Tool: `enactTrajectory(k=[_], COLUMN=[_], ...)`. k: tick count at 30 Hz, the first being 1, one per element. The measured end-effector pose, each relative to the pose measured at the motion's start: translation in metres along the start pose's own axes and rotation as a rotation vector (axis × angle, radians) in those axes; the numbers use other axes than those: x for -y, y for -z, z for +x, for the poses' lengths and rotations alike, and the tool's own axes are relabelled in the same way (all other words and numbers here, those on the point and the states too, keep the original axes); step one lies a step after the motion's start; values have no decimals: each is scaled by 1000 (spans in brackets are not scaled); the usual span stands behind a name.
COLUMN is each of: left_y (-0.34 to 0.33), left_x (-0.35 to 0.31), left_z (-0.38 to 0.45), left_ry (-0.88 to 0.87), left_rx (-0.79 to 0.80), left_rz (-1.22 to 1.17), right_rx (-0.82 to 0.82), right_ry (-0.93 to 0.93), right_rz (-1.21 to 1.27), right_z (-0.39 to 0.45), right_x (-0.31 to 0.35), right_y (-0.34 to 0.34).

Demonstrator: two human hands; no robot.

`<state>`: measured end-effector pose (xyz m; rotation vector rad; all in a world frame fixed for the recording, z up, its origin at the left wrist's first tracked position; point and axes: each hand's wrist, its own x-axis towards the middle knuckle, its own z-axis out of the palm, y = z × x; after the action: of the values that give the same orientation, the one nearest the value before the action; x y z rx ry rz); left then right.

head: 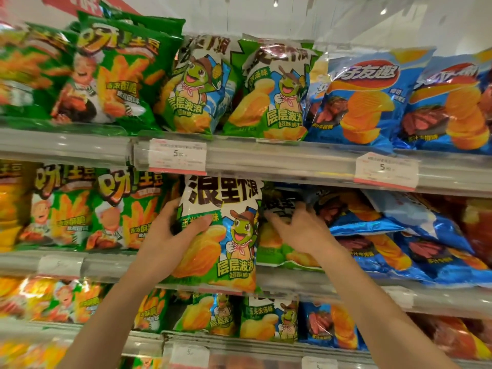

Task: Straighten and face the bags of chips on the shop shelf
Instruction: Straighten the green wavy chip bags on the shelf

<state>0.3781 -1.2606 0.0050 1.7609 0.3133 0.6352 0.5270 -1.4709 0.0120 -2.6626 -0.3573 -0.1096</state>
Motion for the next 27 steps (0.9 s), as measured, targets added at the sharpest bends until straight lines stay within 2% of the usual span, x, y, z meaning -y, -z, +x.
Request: enactTrajectory(k=[4, 8, 13, 18, 20, 24, 27], left_y=[7, 13, 18, 21, 22, 23, 24], left_x=[4, 7, 8, 6, 5, 3, 6], left_z=[1, 2, 2, 0, 0, 1, 2], left_ry=[-9, 22, 28, 20, 19, 12, 14], left_rx=[-20, -26, -36, -49, -52, -39, -47], left_rz=[12, -1, -23, -10, -17, -14, -9], right_rx=[88, 62, 60, -52, -90, -208, -304], right_ry=[-47, -48, -69, -98, -73, 65, 171], right_rz=[-193, -97, 285, 807, 933, 938, 731], right_z=[6, 11, 15, 20, 20, 16, 18], right_x=[12, 5, -5, -5, -1, 6, 7], right_y=[-8, -4, 14, 14, 5, -11, -29])
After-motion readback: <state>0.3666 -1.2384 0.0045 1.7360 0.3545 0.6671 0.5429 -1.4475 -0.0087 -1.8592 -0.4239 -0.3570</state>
